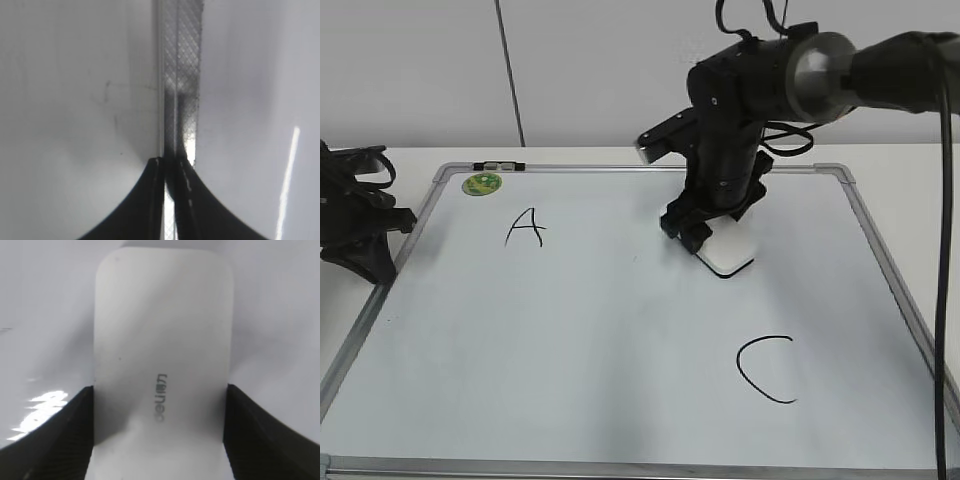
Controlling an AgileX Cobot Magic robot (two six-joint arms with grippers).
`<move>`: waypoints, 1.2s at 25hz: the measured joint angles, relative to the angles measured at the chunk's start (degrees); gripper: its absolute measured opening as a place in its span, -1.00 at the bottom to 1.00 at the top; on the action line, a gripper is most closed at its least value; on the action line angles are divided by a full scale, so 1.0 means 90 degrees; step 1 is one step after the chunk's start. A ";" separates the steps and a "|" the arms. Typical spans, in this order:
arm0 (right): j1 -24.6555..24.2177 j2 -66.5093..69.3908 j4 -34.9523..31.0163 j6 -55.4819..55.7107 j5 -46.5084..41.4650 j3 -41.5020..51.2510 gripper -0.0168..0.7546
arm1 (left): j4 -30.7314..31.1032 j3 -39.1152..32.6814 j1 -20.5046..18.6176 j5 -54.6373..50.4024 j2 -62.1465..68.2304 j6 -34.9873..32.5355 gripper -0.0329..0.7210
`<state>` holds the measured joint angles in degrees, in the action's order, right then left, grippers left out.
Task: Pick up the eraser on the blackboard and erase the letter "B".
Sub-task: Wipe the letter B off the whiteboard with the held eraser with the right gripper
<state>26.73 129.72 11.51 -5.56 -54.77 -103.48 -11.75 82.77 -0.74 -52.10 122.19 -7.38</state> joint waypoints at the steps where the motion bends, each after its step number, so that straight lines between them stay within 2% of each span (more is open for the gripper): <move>1: -0.0032 -0.0016 0.0017 0.0006 -0.0081 -0.0003 0.46 | 0.0000 0.0000 0.0000 0.0000 0.0000 0.0000 -0.88; 5: -0.0085 -0.0206 0.0075 0.0006 -0.0398 0.0011 0.46 | 0.0000 0.0000 0.0000 0.0001 0.0000 0.0000 -0.88; 11: -0.0085 -0.0765 -0.0053 0.0006 -0.0217 0.0010 0.46 | 0.0000 0.0000 0.0000 0.0025 0.0000 0.0000 -0.88; 17: -0.0070 -0.0703 -0.0322 -0.0065 -0.0245 0.0010 0.46 | 0.0000 0.0000 0.0000 0.0025 0.0000 0.0000 -0.88; 30: 0.0553 -0.0036 -0.0415 -0.0261 -0.0223 0.0010 0.46 | 0.0000 0.0000 0.0000 0.0014 0.0000 0.0000 -0.88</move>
<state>31.71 129.40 7.78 -7.91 -56.78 -103.39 -11.75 82.77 -0.74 -51.98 122.19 -7.38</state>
